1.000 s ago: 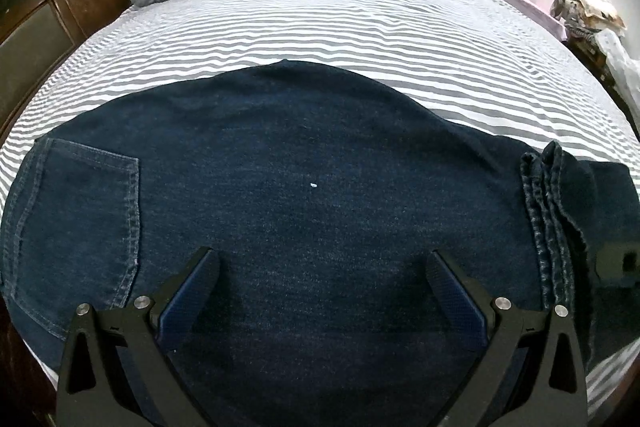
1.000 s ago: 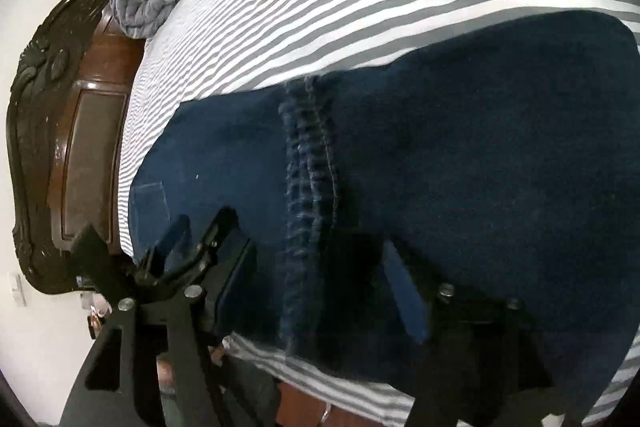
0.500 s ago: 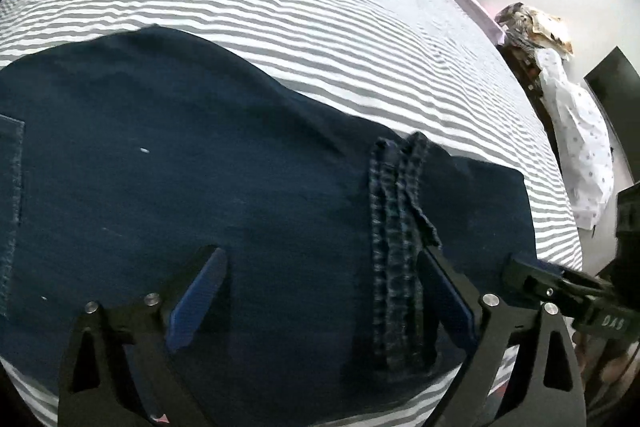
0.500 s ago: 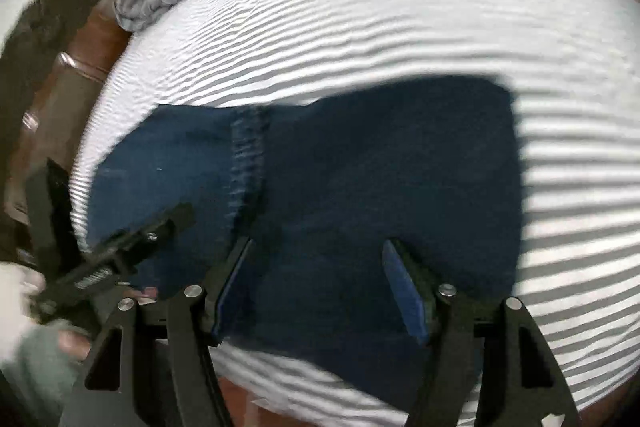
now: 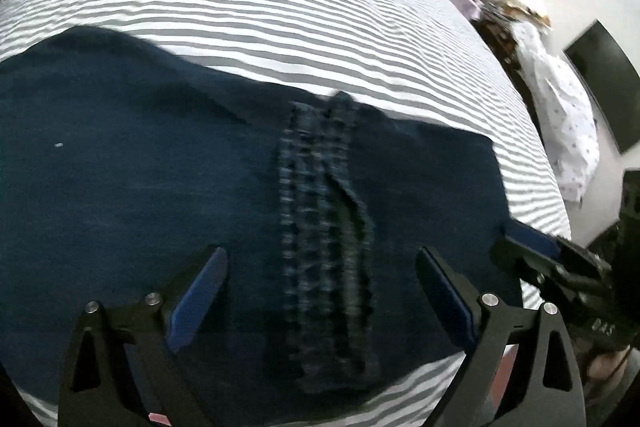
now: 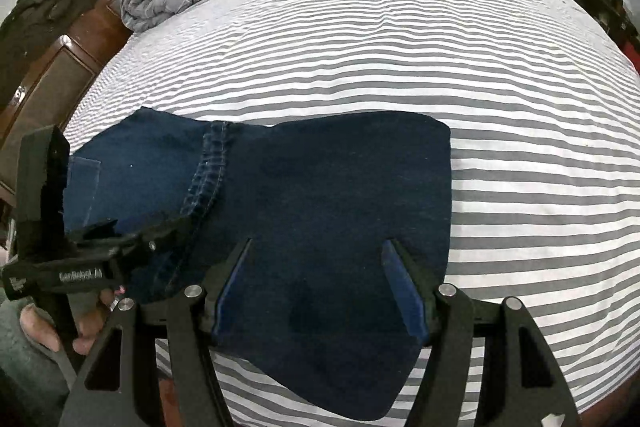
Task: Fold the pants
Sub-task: 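Grasp the hems with the left gripper while the right gripper releases them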
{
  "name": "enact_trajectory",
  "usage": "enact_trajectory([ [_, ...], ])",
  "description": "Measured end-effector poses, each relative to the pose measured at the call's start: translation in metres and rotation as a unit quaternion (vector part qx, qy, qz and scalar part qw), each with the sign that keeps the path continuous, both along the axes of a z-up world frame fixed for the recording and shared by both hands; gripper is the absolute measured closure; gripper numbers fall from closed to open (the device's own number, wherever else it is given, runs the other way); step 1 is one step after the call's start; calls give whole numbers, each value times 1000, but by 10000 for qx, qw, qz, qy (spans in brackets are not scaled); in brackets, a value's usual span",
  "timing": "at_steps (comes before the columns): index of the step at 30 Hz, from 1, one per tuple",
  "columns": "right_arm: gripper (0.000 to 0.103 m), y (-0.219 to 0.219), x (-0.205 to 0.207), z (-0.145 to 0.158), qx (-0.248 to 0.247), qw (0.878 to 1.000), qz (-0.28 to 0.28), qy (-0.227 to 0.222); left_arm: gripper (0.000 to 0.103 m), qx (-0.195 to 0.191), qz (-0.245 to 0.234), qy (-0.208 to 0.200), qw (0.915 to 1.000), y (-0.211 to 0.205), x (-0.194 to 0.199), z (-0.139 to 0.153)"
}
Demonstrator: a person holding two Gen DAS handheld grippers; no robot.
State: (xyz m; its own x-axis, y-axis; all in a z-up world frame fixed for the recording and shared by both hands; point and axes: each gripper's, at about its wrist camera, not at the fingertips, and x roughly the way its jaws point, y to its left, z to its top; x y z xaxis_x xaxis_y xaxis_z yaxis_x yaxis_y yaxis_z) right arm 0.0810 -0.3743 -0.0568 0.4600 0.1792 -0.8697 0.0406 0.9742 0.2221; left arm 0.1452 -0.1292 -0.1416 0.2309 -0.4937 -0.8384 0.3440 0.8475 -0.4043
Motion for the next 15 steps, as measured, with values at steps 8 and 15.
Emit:
enact_trajectory([
  [8,40,-17,-7,10,60,9996,-205,-174,44,0,62,-119,9999,-6,1,-3],
  [15,40,-35,-12,9,260,9982,-507,-181,72,-164,216,42,9996,3,5,-2],
])
